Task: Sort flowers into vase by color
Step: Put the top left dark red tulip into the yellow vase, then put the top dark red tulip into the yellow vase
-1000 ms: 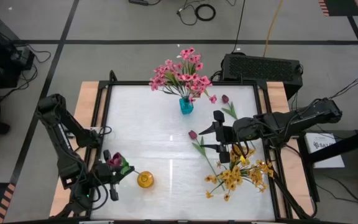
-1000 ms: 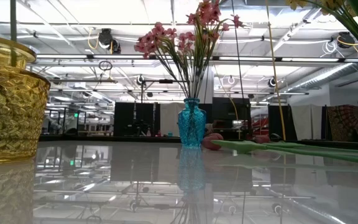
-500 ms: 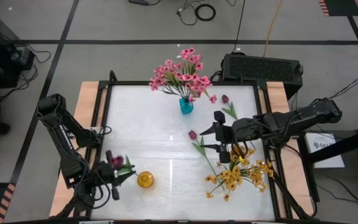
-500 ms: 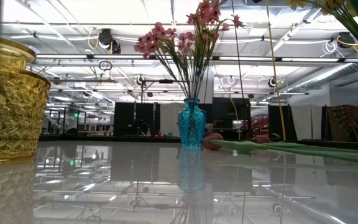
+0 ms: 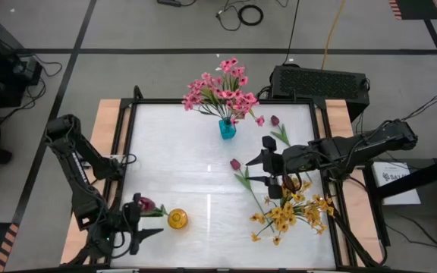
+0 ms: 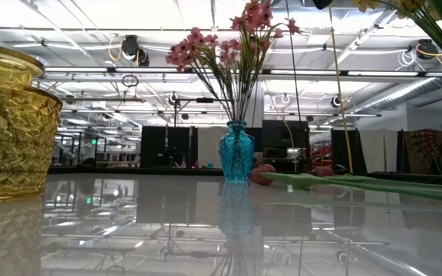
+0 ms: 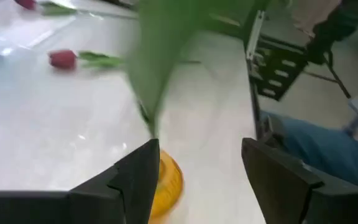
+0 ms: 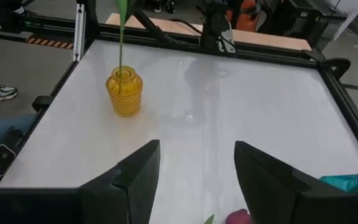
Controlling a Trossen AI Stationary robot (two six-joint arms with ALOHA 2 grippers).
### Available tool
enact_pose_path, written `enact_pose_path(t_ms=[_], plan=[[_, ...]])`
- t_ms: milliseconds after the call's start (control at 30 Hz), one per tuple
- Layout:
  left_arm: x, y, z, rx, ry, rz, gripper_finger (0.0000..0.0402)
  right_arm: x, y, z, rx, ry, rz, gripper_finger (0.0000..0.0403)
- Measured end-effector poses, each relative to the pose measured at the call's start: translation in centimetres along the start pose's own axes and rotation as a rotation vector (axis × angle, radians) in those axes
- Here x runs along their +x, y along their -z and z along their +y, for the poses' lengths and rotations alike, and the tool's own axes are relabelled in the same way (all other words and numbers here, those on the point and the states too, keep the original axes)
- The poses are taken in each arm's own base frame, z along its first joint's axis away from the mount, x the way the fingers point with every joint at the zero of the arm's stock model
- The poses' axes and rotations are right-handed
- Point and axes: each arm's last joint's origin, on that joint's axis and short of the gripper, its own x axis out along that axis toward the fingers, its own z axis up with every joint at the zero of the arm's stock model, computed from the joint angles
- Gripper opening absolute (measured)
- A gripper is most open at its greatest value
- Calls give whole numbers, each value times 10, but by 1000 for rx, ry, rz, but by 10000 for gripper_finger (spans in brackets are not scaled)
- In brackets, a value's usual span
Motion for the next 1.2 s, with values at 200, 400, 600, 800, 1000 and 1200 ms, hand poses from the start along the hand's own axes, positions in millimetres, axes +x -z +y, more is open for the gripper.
enact_pose_path(t_ms=[200,400,600,800,1000,1200], plan=[[-10,6,-6,0,70,42,234,-33,-5,-7,9,12,-69,199],[-23,11,-16,17,162,40,235,-78,0,-21,50,154,-100,199],[-40,6,-35,108,320,-34,235,-103,14,-32,92,317,-57,199],[-46,1,-42,204,341,-132,235,-116,18,-44,118,499,-69,199],[-34,-8,-38,210,246,-186,235,-120,17,-61,152,615,-78,199],[-11,-26,-43,294,228,-268,235,-117,31,-84,198,756,19,199]])
